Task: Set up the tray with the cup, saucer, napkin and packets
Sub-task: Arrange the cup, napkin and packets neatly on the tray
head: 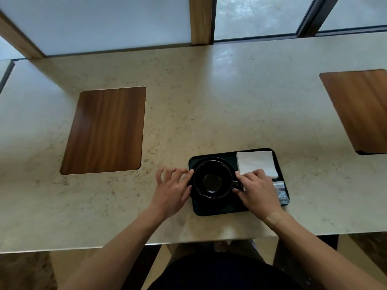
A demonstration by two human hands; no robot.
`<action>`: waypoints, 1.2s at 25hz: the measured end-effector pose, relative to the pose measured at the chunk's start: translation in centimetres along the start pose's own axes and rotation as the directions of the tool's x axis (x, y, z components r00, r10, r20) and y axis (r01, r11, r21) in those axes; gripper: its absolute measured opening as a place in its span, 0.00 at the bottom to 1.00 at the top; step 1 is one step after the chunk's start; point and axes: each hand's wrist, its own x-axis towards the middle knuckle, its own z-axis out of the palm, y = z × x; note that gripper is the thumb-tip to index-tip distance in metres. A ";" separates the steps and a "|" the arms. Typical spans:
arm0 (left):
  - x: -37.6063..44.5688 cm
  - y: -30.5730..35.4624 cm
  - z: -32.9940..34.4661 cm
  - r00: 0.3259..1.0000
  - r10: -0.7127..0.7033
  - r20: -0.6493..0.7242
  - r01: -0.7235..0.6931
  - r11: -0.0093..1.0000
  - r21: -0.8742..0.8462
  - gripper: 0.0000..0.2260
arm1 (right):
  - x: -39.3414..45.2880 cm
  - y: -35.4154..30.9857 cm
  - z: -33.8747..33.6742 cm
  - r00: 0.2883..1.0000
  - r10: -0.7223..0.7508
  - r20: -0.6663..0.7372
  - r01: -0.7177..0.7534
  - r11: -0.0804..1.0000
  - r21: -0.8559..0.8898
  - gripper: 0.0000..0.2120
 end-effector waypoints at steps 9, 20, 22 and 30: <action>-0.7 -0.3 0.3 1.000 -0.001 0.020 0.001 1.000 -0.006 0.22 | 1.7 0.4 -0.8 0.986 0.052 0.156 -0.067 0.993 0.094 0.21; -0.6 -0.1 -0.1 0.999 -0.003 0.037 0.004 1.000 -0.019 0.22 | 2.3 0.4 -1.1 0.975 0.139 0.175 -0.176 0.961 0.215 0.22; -0.6 -0.1 -0.2 0.999 -0.006 0.041 0.007 1.000 -0.023 0.22 | 2.4 0.4 -1.2 0.973 0.130 0.192 -0.173 0.959 0.223 0.22; -0.7 -0.2 -0.5 0.997 -0.033 0.067 0.036 0.999 -0.041 0.23 | 1.9 0.4 -1.4 0.976 0.112 0.187 -0.153 0.962 0.226 0.23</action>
